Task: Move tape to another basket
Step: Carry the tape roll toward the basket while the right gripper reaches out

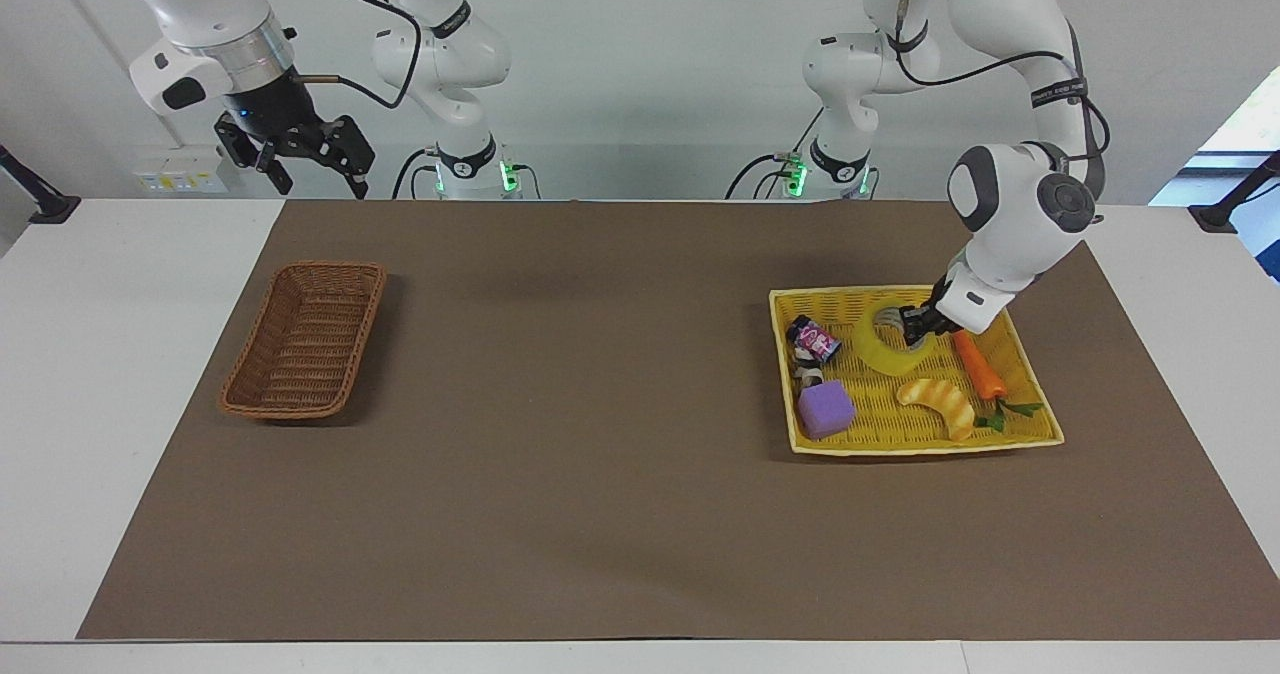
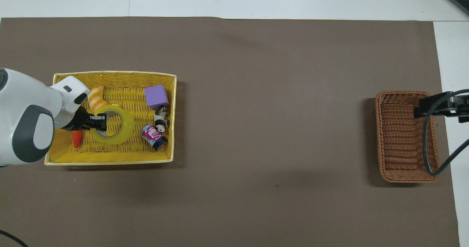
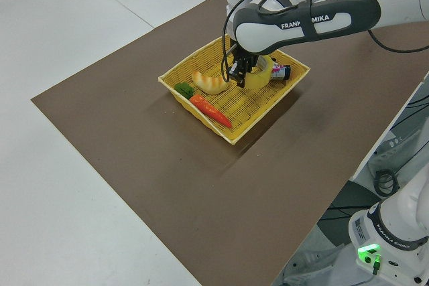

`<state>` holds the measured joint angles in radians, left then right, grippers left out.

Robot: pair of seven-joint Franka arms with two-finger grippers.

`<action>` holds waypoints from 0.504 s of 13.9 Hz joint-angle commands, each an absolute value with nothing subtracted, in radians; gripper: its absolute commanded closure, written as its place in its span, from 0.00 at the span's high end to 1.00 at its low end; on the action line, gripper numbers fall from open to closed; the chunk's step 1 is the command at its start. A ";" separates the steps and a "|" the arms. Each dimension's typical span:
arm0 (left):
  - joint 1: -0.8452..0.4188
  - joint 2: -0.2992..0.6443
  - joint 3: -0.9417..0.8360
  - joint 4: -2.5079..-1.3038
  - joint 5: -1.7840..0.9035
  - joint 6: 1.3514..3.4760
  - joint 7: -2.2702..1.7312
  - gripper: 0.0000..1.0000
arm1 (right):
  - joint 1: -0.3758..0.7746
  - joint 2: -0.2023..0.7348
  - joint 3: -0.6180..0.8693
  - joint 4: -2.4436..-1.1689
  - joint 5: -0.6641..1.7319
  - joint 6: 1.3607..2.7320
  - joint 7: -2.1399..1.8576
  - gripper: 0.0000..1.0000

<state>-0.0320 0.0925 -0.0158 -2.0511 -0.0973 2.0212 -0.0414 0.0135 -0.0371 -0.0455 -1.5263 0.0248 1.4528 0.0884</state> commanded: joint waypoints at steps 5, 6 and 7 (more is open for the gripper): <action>-0.165 0.023 -0.020 -1.925 -0.107 1.796 -0.180 0.00 | 0.003 -0.051 -0.041 -1.539 0.045 1.447 0.100 1.00; -0.208 0.023 -0.018 -1.925 -0.107 1.808 -0.243 0.00 | 0.003 -0.051 -0.041 -1.539 0.044 1.447 0.100 1.00; -0.242 0.023 -0.020 -1.924 -0.107 1.816 -0.308 0.00 | 0.003 -0.051 -0.041 -1.539 0.046 1.447 0.100 1.00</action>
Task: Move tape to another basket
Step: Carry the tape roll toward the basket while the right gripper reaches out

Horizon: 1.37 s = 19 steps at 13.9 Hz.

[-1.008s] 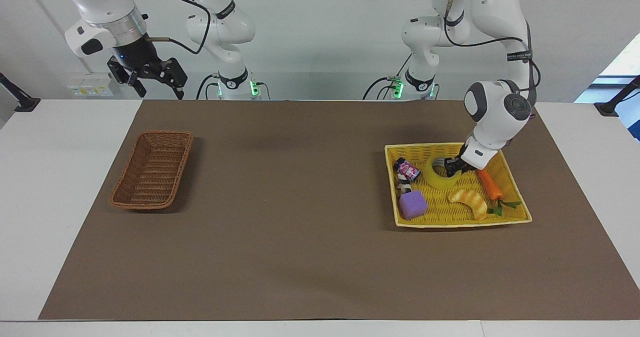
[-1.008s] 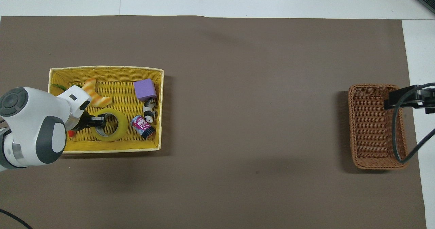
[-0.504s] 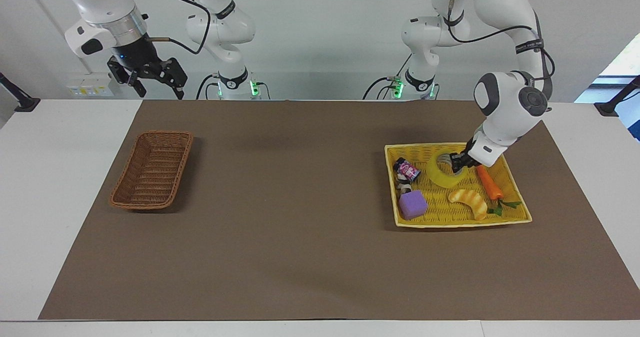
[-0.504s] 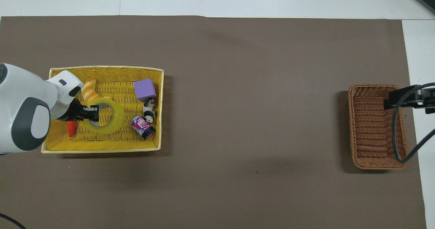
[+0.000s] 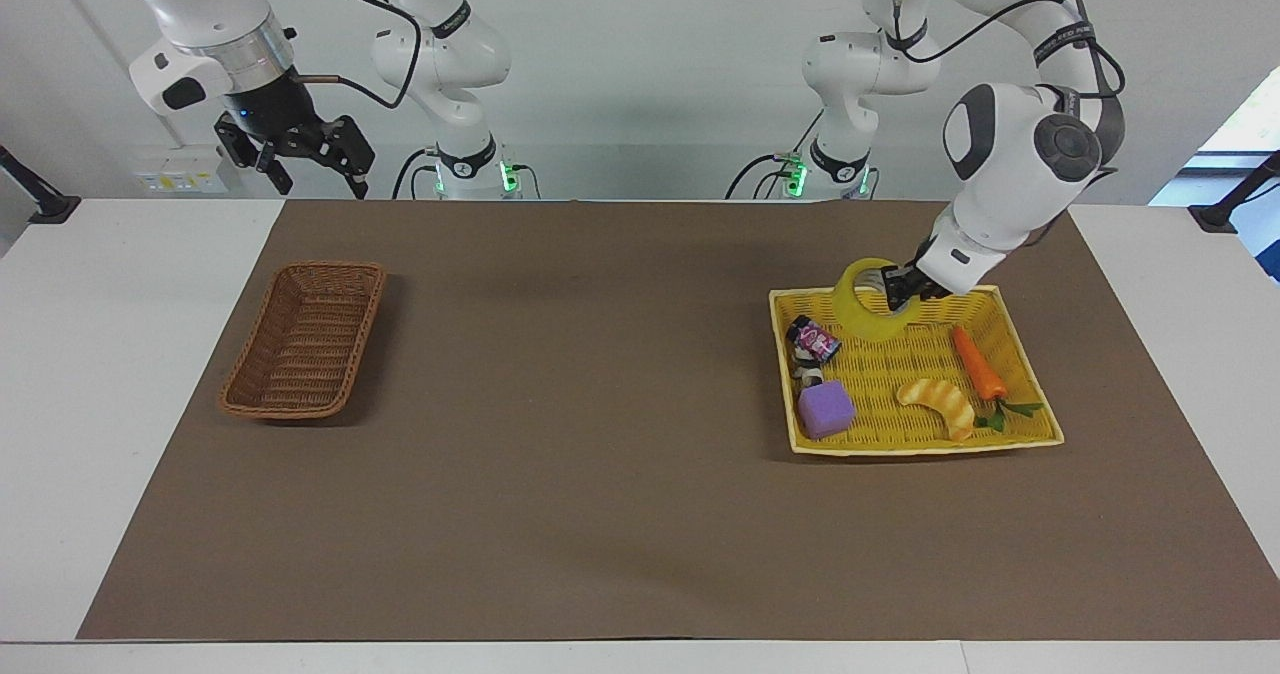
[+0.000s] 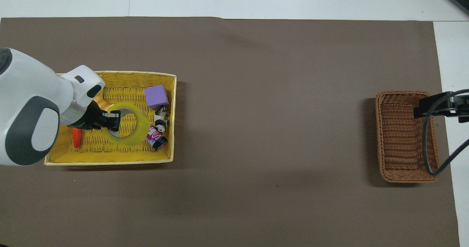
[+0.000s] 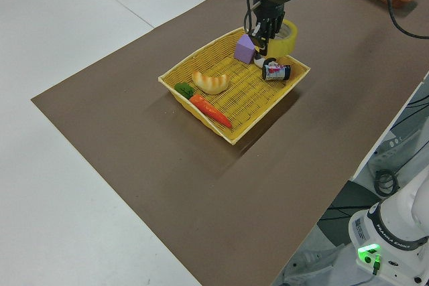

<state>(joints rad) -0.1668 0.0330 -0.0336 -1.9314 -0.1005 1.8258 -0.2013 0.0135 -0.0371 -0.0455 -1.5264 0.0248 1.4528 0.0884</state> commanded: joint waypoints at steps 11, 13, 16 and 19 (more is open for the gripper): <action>-0.567 0.029 -0.021 -1.881 -0.264 1.936 -0.685 0.00 | 0.000 -0.051 -0.048 -1.620 0.201 1.489 0.181 1.00; -0.592 0.028 -0.026 -1.882 -0.274 1.969 -0.744 0.00 | 0.017 -0.054 -0.041 -1.664 0.245 1.488 0.193 1.00; -0.655 0.060 -0.026 -1.901 -0.308 2.046 -0.773 0.00 | 0.018 -0.060 -0.035 -1.762 0.369 1.489 0.195 1.00; -0.684 0.092 -0.028 -1.904 -0.398 2.121 -0.801 0.00 | 0.080 -0.092 -0.035 -1.876 0.442 1.581 0.193 1.00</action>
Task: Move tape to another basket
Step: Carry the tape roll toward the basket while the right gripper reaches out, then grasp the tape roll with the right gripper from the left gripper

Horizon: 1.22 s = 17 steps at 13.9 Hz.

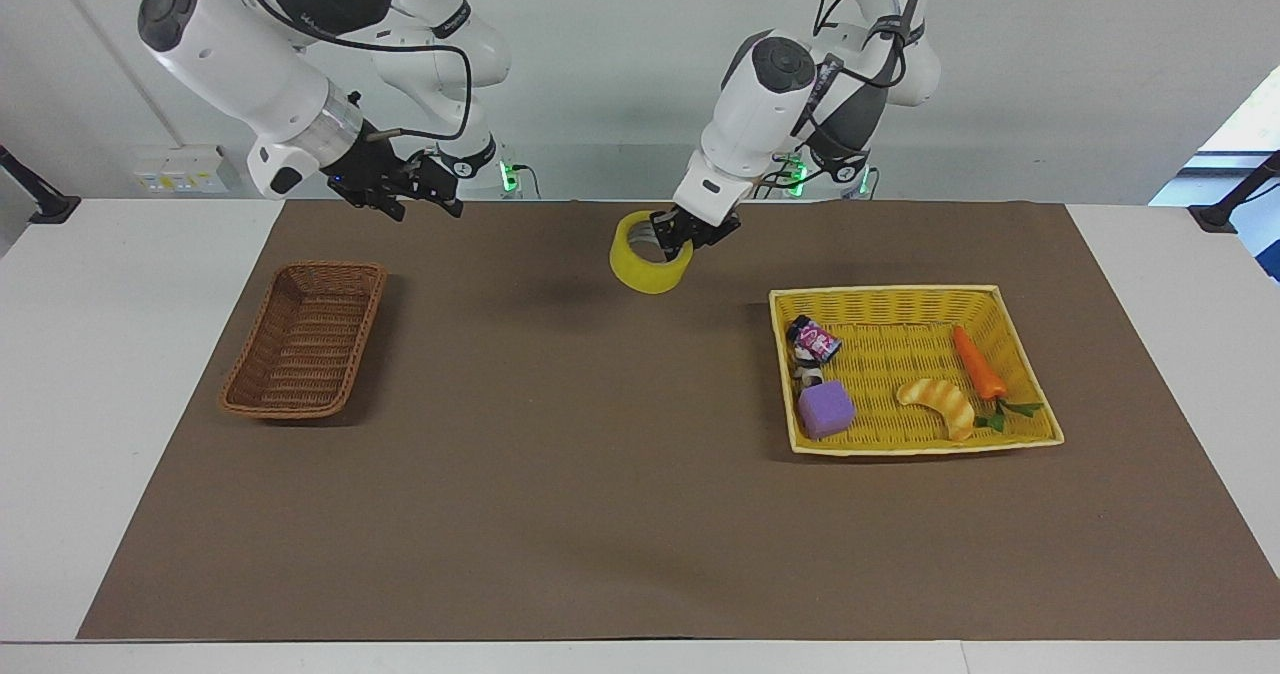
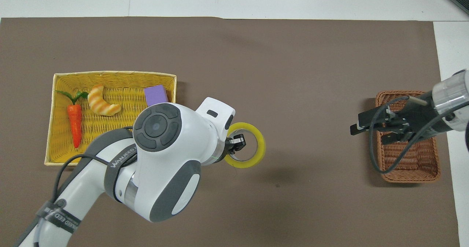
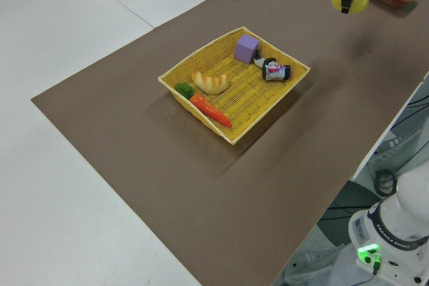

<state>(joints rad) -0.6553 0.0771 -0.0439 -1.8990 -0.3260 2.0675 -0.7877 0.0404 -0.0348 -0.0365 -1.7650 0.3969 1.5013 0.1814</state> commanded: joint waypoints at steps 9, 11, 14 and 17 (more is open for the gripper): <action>-0.821 0.156 -0.060 -1.893 -0.514 2.316 -0.755 0.00 | 0.144 -0.109 -0.035 -2.031 0.526 1.720 0.129 1.00; -0.822 0.161 -0.083 -1.887 -0.514 2.345 -0.755 0.00 | 0.141 -0.109 -0.035 -2.052 0.526 1.720 0.101 1.00; -0.822 0.170 -0.097 -1.861 -0.521 2.371 -0.755 0.00 | 0.135 -0.118 -0.037 -2.063 0.526 1.706 0.062 1.00; -0.821 0.184 -0.110 -1.839 -0.534 2.411 -0.755 0.00 | 0.101 -0.126 -0.043 -2.074 0.526 1.646 -0.012 1.00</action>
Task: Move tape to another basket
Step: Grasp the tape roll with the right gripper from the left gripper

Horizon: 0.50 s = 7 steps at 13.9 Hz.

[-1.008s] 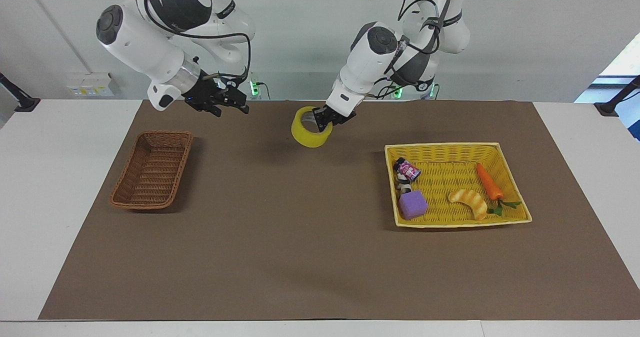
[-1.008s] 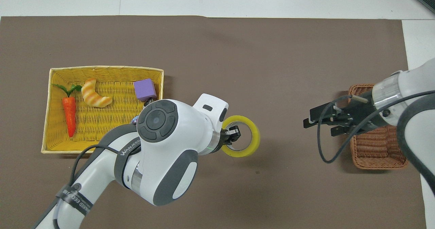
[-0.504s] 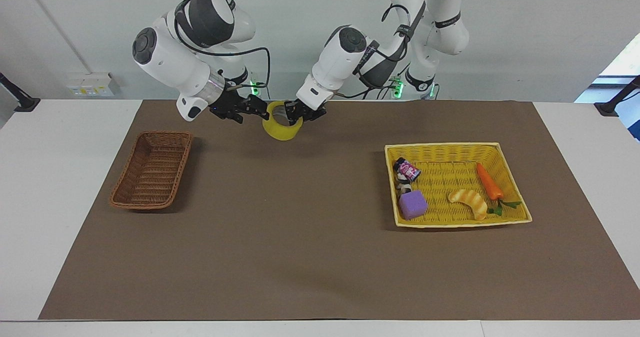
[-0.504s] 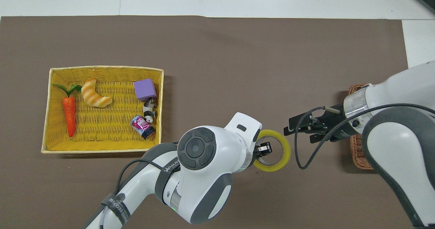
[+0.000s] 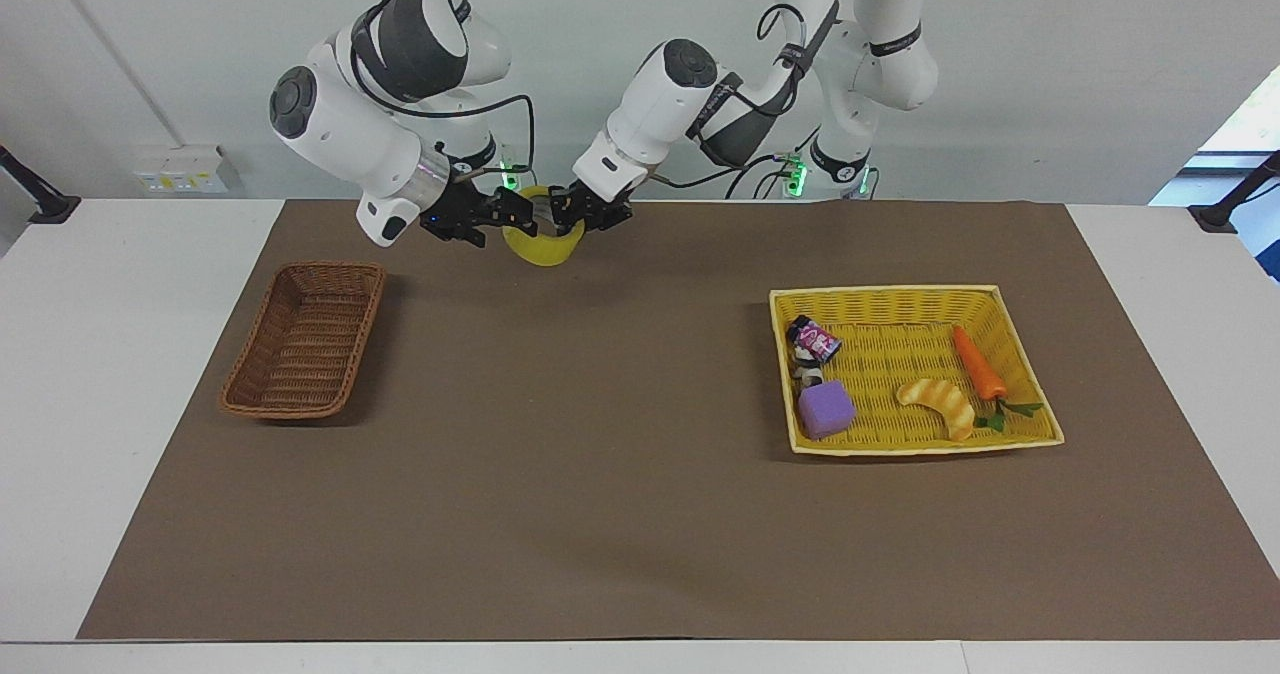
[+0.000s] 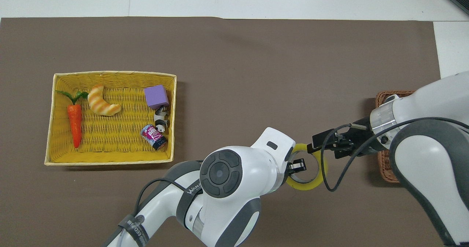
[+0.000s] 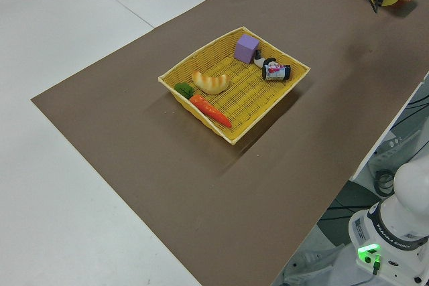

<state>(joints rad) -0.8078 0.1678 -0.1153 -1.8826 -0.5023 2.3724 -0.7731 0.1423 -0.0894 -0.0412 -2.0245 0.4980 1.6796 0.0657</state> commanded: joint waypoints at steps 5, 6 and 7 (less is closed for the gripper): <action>-0.821 0.196 -0.110 -1.836 -0.561 2.457 -0.756 0.00 | 0.078 -0.140 -0.043 -2.085 0.546 1.606 -0.058 1.00; -0.821 0.196 -0.112 -1.835 -0.564 2.462 -0.756 0.00 | 0.080 -0.150 -0.043 -2.098 0.548 1.606 -0.061 1.00; -0.821 0.196 -0.120 -1.835 -0.565 2.462 -0.756 0.00 | 0.084 -0.164 -0.043 -2.117 0.554 1.606 -0.061 1.00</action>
<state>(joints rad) -0.8079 0.1883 -0.1264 -1.8623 -0.5345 2.4424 -0.7725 0.0921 -0.1144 -0.0447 -2.0515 0.5234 1.6090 -0.0261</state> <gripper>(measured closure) 0.780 0.000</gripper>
